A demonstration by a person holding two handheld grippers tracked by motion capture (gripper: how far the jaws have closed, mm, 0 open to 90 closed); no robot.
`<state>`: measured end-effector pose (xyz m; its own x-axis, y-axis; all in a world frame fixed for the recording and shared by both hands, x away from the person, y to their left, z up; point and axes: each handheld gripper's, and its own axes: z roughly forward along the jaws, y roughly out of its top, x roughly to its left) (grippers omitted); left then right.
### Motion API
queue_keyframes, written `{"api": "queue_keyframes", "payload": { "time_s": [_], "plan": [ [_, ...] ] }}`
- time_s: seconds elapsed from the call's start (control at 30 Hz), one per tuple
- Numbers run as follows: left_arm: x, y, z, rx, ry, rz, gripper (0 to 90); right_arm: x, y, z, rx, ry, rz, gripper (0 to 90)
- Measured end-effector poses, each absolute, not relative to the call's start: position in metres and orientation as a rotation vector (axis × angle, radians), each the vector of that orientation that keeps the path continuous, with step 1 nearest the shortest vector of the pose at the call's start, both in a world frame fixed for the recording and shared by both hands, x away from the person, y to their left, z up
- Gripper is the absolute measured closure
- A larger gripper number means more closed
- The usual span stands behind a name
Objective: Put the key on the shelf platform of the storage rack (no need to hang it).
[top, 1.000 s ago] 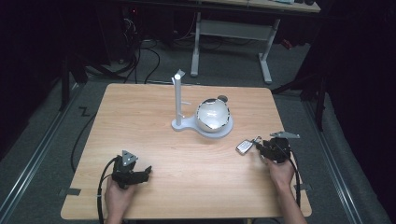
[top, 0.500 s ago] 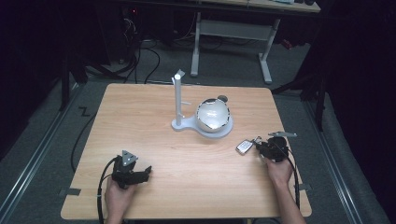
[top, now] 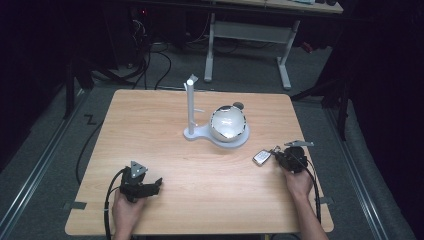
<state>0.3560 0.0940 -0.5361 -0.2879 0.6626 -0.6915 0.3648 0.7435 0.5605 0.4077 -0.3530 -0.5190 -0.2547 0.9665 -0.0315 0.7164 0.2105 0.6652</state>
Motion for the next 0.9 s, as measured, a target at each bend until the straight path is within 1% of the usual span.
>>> {"api": "queue_keyframes", "payload": {
  "time_s": [0.23, 0.9],
  "plan": [
    [0.356, 0.094, -0.536, 0.788, 1.906, 0.361, 17.9, 0.405, -0.35, -0.513, 1.496, 2.047, 0.77, 82.0],
    [0.356, 0.094, -0.536, 0.789, 1.907, 0.36, 17.9, 0.389, -0.352, -0.465, 1.398, 1.986, 0.987, 82.2]
  ]
}}
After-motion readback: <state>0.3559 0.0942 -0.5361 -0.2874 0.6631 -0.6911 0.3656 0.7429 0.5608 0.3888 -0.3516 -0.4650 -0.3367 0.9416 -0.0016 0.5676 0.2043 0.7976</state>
